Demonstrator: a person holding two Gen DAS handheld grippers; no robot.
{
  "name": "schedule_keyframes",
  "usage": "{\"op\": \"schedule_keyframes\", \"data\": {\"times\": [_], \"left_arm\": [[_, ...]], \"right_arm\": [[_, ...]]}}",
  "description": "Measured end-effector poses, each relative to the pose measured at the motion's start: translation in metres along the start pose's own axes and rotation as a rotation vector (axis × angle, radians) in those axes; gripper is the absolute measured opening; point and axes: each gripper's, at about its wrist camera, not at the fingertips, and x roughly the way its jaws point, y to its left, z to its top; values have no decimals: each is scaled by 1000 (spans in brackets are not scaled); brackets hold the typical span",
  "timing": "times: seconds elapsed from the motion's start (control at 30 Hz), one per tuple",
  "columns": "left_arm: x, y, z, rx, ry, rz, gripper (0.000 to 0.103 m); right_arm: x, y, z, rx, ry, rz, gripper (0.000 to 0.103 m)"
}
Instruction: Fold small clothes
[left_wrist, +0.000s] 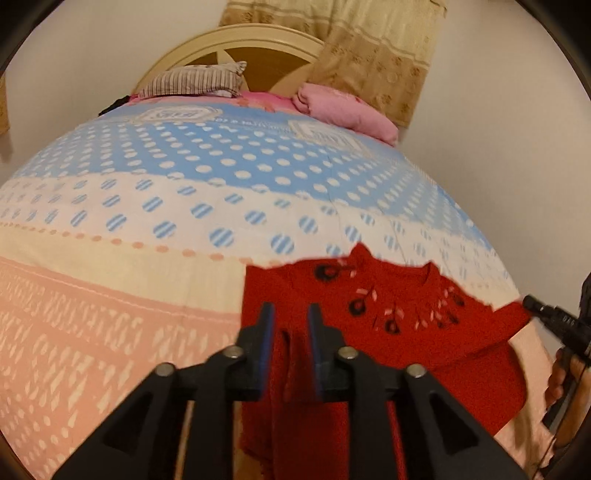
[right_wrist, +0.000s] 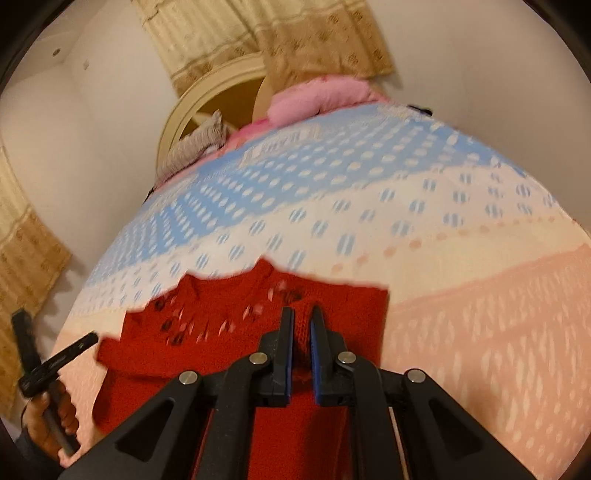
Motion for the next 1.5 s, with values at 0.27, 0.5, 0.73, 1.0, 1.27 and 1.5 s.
{"op": "schedule_keyframes", "data": {"times": [0.27,0.5,0.73,1.0,1.27,1.5], "left_arm": [[-2,-17,-46,279,57,65,75],[31,-33,-44,363,81,221,84],[16,-11,1,203,-9,324,87],[-9,18,-33,123,11,228,96],[-19,3,-75,169,25,177,98],[1,8,-83,145,46,216,103]], "right_arm": [[-7,15,-25,-70,57,36,73],[54,70,-52,-302,375,59,73],[75,87,-6,-306,204,-100,73],[27,49,-19,-199,83,-41,73],[-29,5,-66,-156,39,-38,73],[-20,25,-81,-279,69,-3,73]]}}
